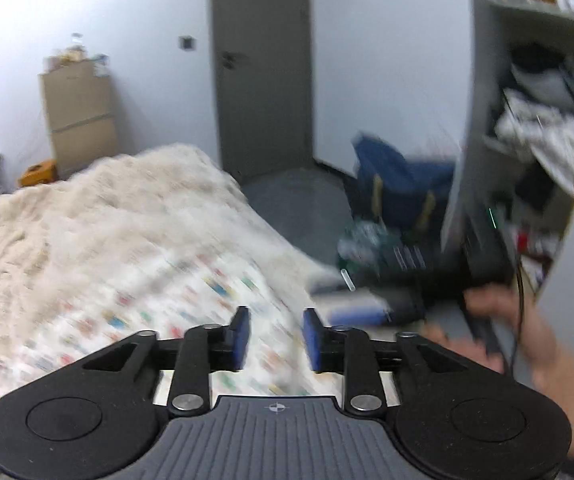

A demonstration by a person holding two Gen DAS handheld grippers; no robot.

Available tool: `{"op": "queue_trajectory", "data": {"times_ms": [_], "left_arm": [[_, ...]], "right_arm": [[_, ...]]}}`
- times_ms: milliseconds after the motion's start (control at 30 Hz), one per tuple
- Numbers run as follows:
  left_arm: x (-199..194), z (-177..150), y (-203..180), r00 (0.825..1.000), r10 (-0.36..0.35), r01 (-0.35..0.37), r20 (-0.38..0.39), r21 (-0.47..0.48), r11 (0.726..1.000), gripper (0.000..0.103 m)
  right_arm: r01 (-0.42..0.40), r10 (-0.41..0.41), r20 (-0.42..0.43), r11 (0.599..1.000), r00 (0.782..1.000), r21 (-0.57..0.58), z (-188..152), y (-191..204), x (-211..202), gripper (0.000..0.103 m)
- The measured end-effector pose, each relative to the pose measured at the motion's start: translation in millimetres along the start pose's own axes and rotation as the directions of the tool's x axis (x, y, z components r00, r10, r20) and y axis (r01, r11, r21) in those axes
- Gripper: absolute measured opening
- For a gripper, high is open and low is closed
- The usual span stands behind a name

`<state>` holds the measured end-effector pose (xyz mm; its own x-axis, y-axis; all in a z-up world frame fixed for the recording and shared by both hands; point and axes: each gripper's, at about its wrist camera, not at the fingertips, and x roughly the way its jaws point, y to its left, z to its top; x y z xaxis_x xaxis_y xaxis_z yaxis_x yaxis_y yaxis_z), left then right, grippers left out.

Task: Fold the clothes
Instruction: 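Open both tools over the folded pants, then regrip the pants edge with the right tool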

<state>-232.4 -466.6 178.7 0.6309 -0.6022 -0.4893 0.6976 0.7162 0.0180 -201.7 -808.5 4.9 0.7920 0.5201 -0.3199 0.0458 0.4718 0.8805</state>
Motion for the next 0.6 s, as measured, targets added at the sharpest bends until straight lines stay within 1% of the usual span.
{"op": "queue_trajectory", "data": {"times_ms": [33,67,100,133,167,267,400,467,533,600], "left_arm": [[-5,3,13,1.0,0.013,-0.012,0.016,-0.03,0.999,0.06],[-11,6,27,0.999,0.028,-0.026,0.032,-0.06,0.998,0.063],[-16,9,41,0.998,0.044,-0.039,0.048,-0.091,0.995,0.071],[-22,11,55,0.996,0.06,-0.052,0.064,-0.121,0.991,0.078],[-28,14,69,0.994,0.077,-0.065,0.078,-0.152,0.986,0.078],[-44,22,112,0.984,0.13,-0.097,0.12,-0.245,0.965,0.079],[-54,22,145,0.979,0.154,-0.104,0.135,-0.322,0.941,0.083],[-56,21,151,0.979,0.154,-0.099,0.137,-0.342,0.934,0.085],[-58,18,153,0.98,0.151,-0.098,0.131,-0.341,0.935,0.085],[-55,16,157,0.982,0.145,-0.097,0.119,-0.337,0.937,0.086]], "right_arm": [[-0.007,0.007,-0.012,1.0,1.0,-0.001,-3,2,2,0.067],[-0.015,0.015,-0.025,1.0,1.0,-0.002,-7,4,5,0.067],[-0.022,0.022,-0.031,1.0,0.999,0.001,-7,4,6,0.068],[-0.075,0.077,-0.057,0.996,0.995,0.038,-9,2,10,0.068],[-0.11,0.114,-0.066,0.992,0.991,0.061,-11,1,12,0.069],[-0.147,0.151,-0.065,0.987,0.986,0.064,-15,5,14,0.069],[-0.211,0.214,-0.067,0.976,0.975,0.048,-18,11,17,0.069],[-0.197,0.199,-0.08,0.98,0.977,0.033,-17,13,20,0.068],[-0.188,0.193,-0.102,0.981,0.976,0.052,-22,10,27,0.064],[-0.178,0.184,-0.118,0.982,0.976,0.06,-26,10,36,0.064]]}}
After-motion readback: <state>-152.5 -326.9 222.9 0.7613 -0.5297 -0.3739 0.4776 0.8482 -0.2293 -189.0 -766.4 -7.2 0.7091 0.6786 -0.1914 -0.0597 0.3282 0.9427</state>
